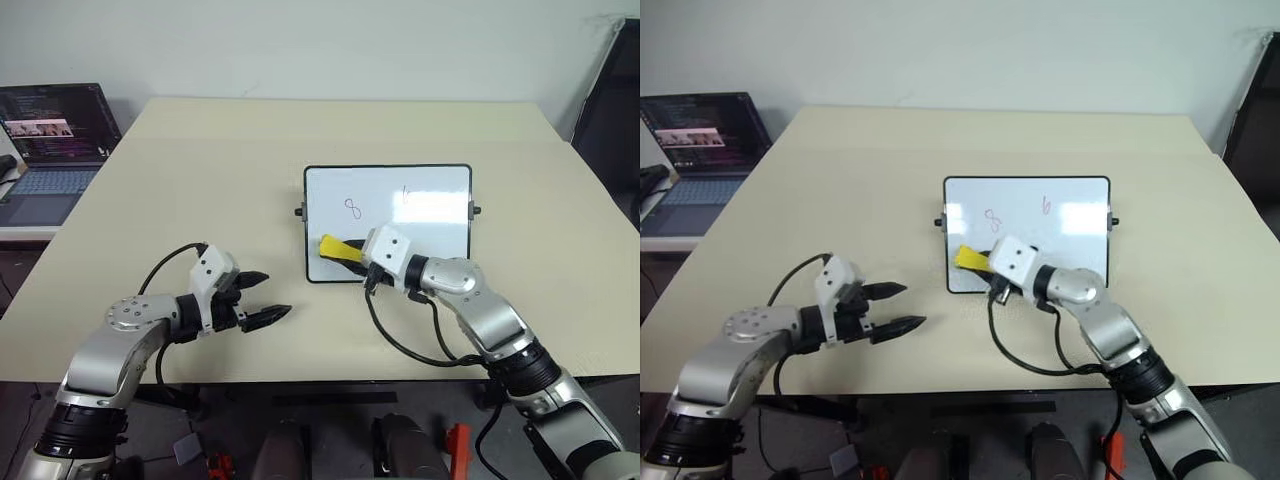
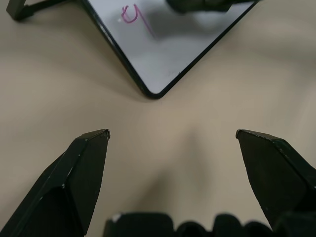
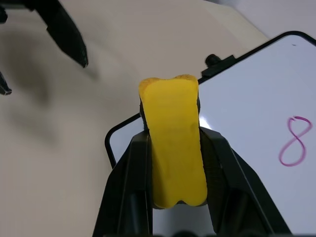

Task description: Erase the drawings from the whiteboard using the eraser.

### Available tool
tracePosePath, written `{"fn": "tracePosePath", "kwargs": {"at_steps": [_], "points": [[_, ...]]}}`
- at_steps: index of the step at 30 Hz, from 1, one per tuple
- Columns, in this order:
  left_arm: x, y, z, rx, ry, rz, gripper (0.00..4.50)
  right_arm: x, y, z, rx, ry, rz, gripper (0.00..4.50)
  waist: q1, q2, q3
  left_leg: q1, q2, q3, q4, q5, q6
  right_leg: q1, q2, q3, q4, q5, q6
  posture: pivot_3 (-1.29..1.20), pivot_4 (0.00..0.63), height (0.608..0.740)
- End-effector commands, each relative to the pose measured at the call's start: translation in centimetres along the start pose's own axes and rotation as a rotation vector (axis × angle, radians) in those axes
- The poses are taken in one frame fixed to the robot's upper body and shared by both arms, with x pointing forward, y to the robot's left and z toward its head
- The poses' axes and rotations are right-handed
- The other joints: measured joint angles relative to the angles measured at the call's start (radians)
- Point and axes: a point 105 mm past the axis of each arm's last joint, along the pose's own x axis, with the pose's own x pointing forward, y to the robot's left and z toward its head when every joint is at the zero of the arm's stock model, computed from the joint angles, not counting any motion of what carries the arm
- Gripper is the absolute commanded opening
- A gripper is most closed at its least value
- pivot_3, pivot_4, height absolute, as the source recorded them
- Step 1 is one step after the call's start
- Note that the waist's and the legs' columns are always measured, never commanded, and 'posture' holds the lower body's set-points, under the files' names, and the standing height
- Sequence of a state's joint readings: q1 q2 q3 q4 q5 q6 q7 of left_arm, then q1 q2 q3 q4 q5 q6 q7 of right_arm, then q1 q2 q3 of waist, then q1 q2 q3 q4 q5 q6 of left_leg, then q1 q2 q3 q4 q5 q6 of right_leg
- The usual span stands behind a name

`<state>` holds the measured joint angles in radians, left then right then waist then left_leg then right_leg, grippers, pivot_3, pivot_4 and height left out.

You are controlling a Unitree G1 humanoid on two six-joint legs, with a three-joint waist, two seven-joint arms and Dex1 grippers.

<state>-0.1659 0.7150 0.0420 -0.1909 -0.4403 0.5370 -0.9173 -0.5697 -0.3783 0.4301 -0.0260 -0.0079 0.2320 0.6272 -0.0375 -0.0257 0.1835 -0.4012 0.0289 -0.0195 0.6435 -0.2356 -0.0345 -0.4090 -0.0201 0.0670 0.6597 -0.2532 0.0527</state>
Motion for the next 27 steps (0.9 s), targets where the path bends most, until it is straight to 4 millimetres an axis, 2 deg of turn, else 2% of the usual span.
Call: {"fn": "tracePosePath", "kwargs": {"at_steps": [1, 6, 8, 12, 18, 20, 24, 27], "points": [[0.8, -0.6, 1.2, 0.029, -0.046, -0.011, 4.5, 1.2, -1.9, 0.8, -0.083, -0.006, -0.07, 0.99, -0.001, 0.0, 0.0, 0.0, 0.0, 0.0, 0.0, 0.0, 0.0, 0.0, 0.0, 0.0, 0.0, 0.0, 0.0, 0.0, 0.15, 0.74], [1.1, -0.8, 1.5, 0.029, -0.06, -0.014, 4.5, 2.5, -4.3, -0.3, -0.123, 0.064, -0.146, 0.99, -0.004, 0.0, 0.0, 0.0, 0.0, -0.001, 0.0, 0.0, 0.0, 0.0, 0.0, 0.0, 0.002, 0.0, -0.001, 0.0, 0.15, 0.74], [1.0, -0.7, 1.5, 0.032, -0.06, -0.009, 4.5, 2.6, -4.4, -1.1, -0.159, 0.102, -0.131, 0.99, -0.005, 0.0, 0.0, 0.0, 0.0, -0.001, 0.0, 0.0, 0.0, 0.0, 0.0, -0.001, 0.002, 0.0, -0.001, 0.0, 0.15, 0.74], [0.9, -0.5, 1.5, 0.033, -0.06, 0.0, 4.5, 2.7, -3.1, -2.5, -0.186, 0.157, -0.057, 0.99, -0.005, 0.0, 0.0, 0.001, 0.0, -0.001, 0.0, 0.0, 0.0, 0.001, 0.0, -0.001, 0.003, 0.0, -0.001, 0.0, 0.15, 0.74], [0.7, -0.4, 1.5, 0.034, -0.063, 0.004, 4.5, 2.1, 1.3, -5.2, -0.266, 0.252, 0.181, 0.98, -0.005, -0.001, -0.001, 0.003, 0.0, -0.002, 0.0, 0.0, 0.0, 0.002, 0.0, -0.001, 0.003, 0.0, -0.001, 0.0, 0.15, 0.74], [0.7, -0.3, 1.6, 0.036, -0.063, 0.005, 4.5, 1.7, 2.0, -6.0, -0.263, 0.273, 0.215, 0.98, -0.006, -0.001, -0.001, 0.004, 0.0, -0.002, 0.001, 0.0, 0.0, 0.003, 0.0, -0.002, 0.003, -0.001, -0.001, 0.0, 0.15, 0.74], [0.6, -0.2, 1.7, 0.04, -0.065, 0.008, 4.5, 2.0, 0.4, -5.2, -0.218, 0.237, 0.126, 0.98, -0.007, -0.001, -0.001, 0.004, 0.0, -0.003, 0.001, 0.0, 0.0, 0.003, 0.0, -0.002, 0.004, 0.0, -0.001, 0.0, 0.15, 0.74], [0.8, -0.1, 1.7, 0.043, -0.065, 0.008, 4.5, 2.3, -2.2, -4.2, -0.194, 0.209, -0.006, 0.98, -0.009, -0.001, -0.001, 0.005, 0.0, -0.003, 0.002, 0.001, 0.0, 0.004, 0.001, -0.002, 0.004, 0.0, -0.001, 0.0, 0.15, 0.74]]}}
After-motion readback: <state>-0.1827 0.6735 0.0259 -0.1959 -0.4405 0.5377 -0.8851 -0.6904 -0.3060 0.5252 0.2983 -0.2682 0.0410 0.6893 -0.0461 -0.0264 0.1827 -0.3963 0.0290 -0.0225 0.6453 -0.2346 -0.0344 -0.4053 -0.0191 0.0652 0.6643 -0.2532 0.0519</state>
